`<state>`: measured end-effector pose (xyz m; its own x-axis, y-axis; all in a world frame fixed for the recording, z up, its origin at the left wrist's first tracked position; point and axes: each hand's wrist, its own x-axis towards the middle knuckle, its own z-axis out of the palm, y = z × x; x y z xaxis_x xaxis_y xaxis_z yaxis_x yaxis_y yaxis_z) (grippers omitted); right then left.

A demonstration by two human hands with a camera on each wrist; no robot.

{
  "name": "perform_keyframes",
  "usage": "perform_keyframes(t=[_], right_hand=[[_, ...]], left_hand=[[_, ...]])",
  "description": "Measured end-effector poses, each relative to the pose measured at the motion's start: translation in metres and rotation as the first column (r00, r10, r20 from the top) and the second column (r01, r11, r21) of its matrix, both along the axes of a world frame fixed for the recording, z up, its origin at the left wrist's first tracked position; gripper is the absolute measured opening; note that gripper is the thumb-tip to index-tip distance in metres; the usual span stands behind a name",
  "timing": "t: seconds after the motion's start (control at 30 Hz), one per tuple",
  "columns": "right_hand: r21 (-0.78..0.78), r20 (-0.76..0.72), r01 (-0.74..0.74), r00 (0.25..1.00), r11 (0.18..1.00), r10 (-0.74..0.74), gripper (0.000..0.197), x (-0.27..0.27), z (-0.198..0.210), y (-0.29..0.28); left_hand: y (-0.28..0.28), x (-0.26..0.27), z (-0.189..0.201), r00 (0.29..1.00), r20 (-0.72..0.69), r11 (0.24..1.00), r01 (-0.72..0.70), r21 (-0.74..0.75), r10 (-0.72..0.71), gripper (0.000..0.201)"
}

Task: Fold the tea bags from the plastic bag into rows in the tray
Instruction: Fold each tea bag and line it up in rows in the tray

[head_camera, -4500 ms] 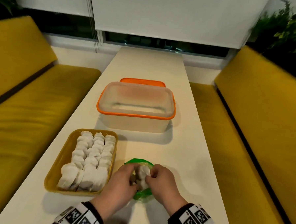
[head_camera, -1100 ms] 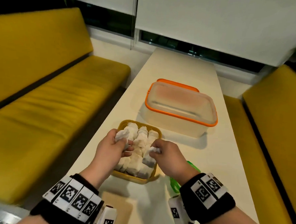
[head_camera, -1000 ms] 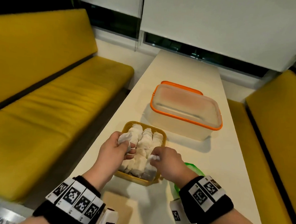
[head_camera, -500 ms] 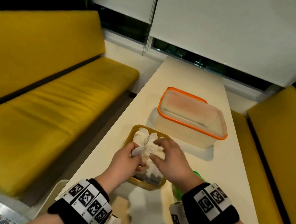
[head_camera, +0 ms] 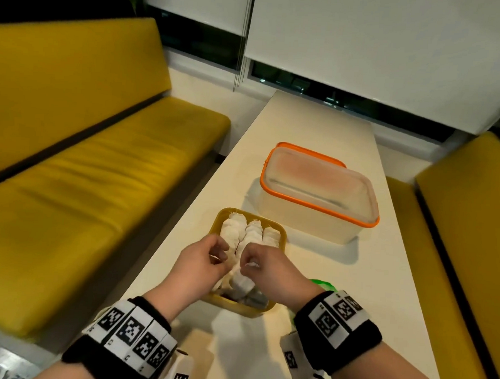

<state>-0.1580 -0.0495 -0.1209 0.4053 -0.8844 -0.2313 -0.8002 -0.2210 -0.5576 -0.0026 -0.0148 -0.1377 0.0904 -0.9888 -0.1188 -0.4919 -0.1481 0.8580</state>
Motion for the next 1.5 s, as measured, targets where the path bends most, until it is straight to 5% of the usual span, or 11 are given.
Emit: perform_keyframes(t=[0.1,0.23,0.5,0.7,0.9,1.07,1.17,1.27,1.37,1.5], right_hand=[[0.0,-0.245,-0.106,0.964,0.994,0.103,0.009,0.011,-0.01,-0.001],[-0.125,-0.589,-0.268,0.795,0.955,0.146,0.018,0.023,-0.014,0.003],[-0.199,-0.642,-0.231,0.765,0.952,0.051,0.044,0.024,-0.019,0.002],[-0.278,-0.479,-0.139,0.878,0.951,-0.012,0.032,0.012,-0.008,0.012],[-0.311,-0.105,0.175,0.97,0.934,-0.217,0.017,-0.046,0.0,0.051],[-0.243,0.055,0.511,0.856,0.824,-0.515,0.022,-0.128,-0.021,0.075],[-0.18,-0.053,0.667,0.727,0.723,-0.684,0.046,-0.165,-0.041,0.078],[0.05,-0.092,0.724,0.689,0.688,-0.719,0.063,-0.18,-0.056,0.072],[0.195,-0.063,0.687,0.721,0.7,-0.69,0.033,-0.175,-0.063,0.065],[0.305,0.154,0.732,0.594,0.61,-0.79,0.013,-0.178,-0.069,0.066]], left_hand=[[-0.001,0.0,0.0,1.0,0.001,0.999,-0.025,-0.047,0.025,0.022],[-0.004,-0.005,0.0,1.0,0.007,0.997,-0.017,-0.072,0.017,0.021],[-0.004,-0.01,-0.003,1.0,0.019,0.997,-0.02,-0.079,0.022,0.021],[-0.002,-0.013,0.002,1.0,0.026,0.996,-0.01,-0.085,0.012,0.018],[0.0,-0.035,0.016,0.998,0.032,0.995,0.052,-0.087,-0.05,0.024],[0.005,-0.088,0.023,0.976,0.04,0.972,0.217,-0.096,-0.214,0.019],[0.008,-0.125,0.013,0.913,0.142,0.913,0.398,-0.094,-0.383,0.016],[0.01,-0.161,-0.009,0.845,0.302,0.893,0.447,0.051,-0.441,0.019],[0.007,-0.181,-0.025,0.839,0.318,0.897,0.401,0.186,-0.441,0.031],[0.006,-0.183,-0.038,0.865,0.292,0.91,0.363,0.201,-0.409,0.063]])
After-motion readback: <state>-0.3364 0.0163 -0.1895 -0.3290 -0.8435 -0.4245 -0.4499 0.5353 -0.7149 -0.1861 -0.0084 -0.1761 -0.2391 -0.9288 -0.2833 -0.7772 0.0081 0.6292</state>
